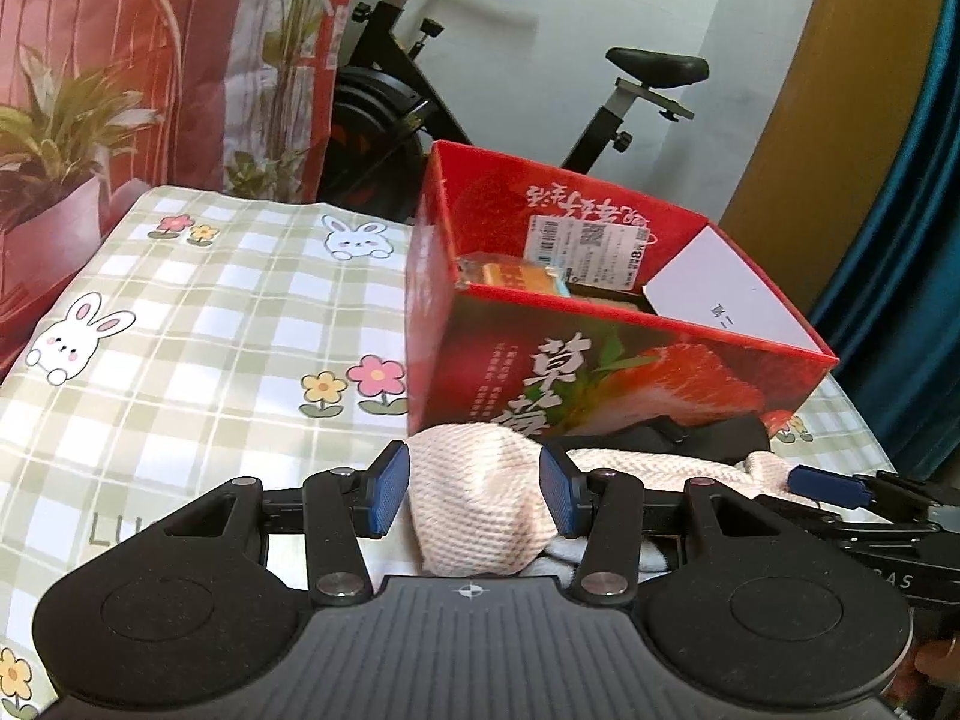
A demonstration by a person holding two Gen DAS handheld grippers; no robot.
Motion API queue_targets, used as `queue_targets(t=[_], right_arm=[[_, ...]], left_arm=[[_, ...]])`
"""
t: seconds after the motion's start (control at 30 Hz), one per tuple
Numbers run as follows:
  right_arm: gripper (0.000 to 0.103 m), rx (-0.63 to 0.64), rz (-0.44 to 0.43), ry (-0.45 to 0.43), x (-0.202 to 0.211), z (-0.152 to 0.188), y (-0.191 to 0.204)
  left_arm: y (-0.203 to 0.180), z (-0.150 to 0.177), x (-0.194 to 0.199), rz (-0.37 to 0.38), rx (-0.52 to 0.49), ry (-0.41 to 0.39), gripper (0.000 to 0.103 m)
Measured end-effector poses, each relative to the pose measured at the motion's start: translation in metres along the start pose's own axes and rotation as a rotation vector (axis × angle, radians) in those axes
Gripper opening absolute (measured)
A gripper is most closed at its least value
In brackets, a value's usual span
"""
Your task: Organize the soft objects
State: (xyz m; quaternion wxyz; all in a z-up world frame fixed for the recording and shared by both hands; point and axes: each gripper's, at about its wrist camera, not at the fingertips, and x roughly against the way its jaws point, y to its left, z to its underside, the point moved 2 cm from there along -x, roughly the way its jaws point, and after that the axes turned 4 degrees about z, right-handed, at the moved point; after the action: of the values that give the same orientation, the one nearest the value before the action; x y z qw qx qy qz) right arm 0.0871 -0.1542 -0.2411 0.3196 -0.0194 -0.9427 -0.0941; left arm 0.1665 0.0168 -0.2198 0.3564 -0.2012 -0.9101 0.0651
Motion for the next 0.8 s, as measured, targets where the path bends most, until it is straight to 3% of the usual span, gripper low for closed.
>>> queue_targets(t=[0.23, 0.53, 0.8], right_arm=[[0.057, 0.045, 0.040, -0.043, 0.004, 0.006, 0.001], [0.056, -0.040, 0.059, -0.071, 0.008, 0.002, -0.014], [0.056, -0.064, 0.059, 0.012, -0.013, 0.014, -0.022]], left_arm=[[0.008, 0.007, -0.003, -0.005, 0.015, 0.017, 0.050], [0.011, 0.009, -0.009, -0.003, 0.028, 0.030, 0.050], [0.020, 0.013, -0.016, 0.008, 0.061, 0.056, 0.052]])
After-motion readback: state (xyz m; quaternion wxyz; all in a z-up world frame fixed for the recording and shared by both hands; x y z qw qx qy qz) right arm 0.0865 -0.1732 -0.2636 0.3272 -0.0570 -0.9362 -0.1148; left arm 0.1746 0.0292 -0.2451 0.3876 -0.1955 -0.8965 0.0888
